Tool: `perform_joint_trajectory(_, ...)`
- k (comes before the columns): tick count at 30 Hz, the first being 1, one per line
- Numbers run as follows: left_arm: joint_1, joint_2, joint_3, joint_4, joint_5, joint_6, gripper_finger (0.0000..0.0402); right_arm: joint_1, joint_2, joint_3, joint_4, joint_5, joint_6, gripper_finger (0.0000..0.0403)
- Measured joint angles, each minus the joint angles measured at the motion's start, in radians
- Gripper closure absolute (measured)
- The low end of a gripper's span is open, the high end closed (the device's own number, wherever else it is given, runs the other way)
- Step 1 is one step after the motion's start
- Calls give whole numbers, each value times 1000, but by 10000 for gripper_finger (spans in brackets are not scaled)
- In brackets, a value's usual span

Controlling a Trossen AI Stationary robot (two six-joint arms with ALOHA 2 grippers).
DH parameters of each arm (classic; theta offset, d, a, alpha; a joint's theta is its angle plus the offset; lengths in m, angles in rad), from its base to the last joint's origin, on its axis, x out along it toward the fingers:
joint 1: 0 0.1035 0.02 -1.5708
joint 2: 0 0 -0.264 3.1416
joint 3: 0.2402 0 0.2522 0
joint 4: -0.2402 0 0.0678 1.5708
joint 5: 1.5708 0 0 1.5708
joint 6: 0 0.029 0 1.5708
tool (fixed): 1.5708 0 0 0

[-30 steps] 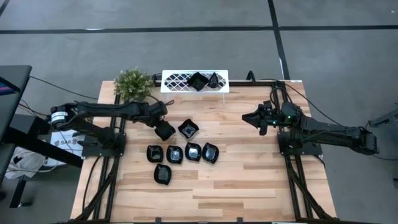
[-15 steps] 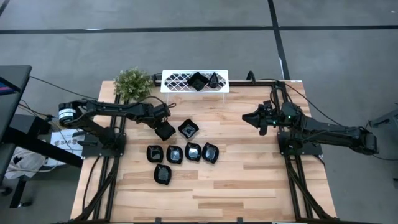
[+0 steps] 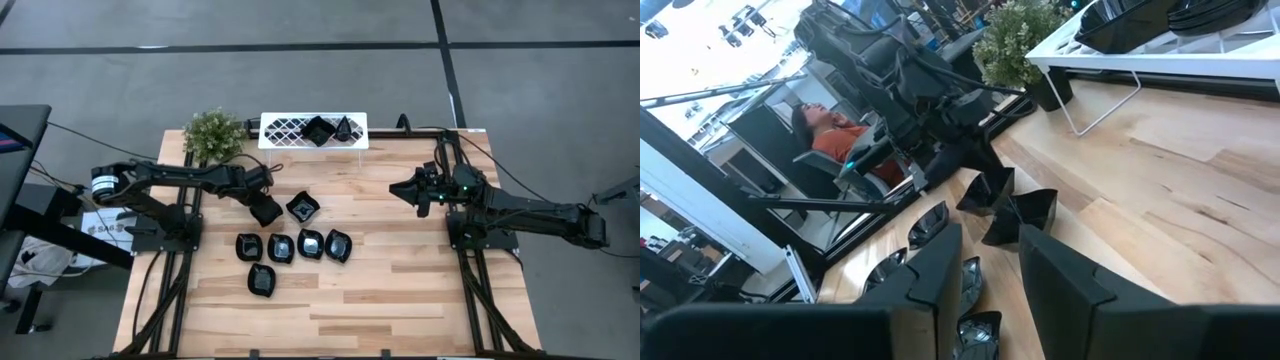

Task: Pick & Place Mini shaped plates
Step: Stack the distorted square plate on top of the distorted square plate on the shelf

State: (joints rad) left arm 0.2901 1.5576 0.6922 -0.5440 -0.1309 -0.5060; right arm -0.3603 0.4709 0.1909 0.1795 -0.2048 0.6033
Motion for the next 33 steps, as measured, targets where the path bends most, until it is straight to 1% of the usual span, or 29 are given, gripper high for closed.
perform_joint_trajectory(2, 0, -7, 0, 2, -1, 0, 393, 0, 0, 0, 0, 0, 0, 305)
perform_joint_trajectory(6, 0, -23, 0, -1, -4, 17, 391, 0, 0, 0, 0, 1, 0, 305)
perform_joint_trajectory(9, 0, -68, 0, -20, -3, 34, 393, 0, 0, 0, 0, 1, 0, 305)
perform_joint_trajectory(13, 0, -197, 0, -65, 9, 33, 394, 0, 0, 0, 0, 1, 16, 305)
perform_joint_trajectory(18, -1, -401, 17, -67, 89, -24, 396, 0, 0, 0, 0, 3, 19, 305)
perform_joint_trajectory(21, 0, -488, 49, -28, 89, -77, 396, 0, 0, 0, 0, 4, 19, 305)
perform_joint_trajectory(23, 0, -524, 71, 48, 83, -83, 396, 0, 0, 0, 0, 4, 19, 305)
perform_joint_trajectory(25, 0, -539, 97, 135, 75, -84, 397, 0, 0, 0, 0, 4, 19, 305)
perform_joint_trajectory(28, 20, -517, 149, 242, 71, -77, 397, 0, 0, 0, 0, 4, 19, 305)
perform_joint_trajectory(30, 46, -474, 192, 279, 69, -59, 397, 0, 0, 0, 0, 4, 19, 305)
perform_joint_trajectory(33, 97, -381, 271, 280, 72, -24, 397, 0, 0, 0, 0, 4, 19, 305)
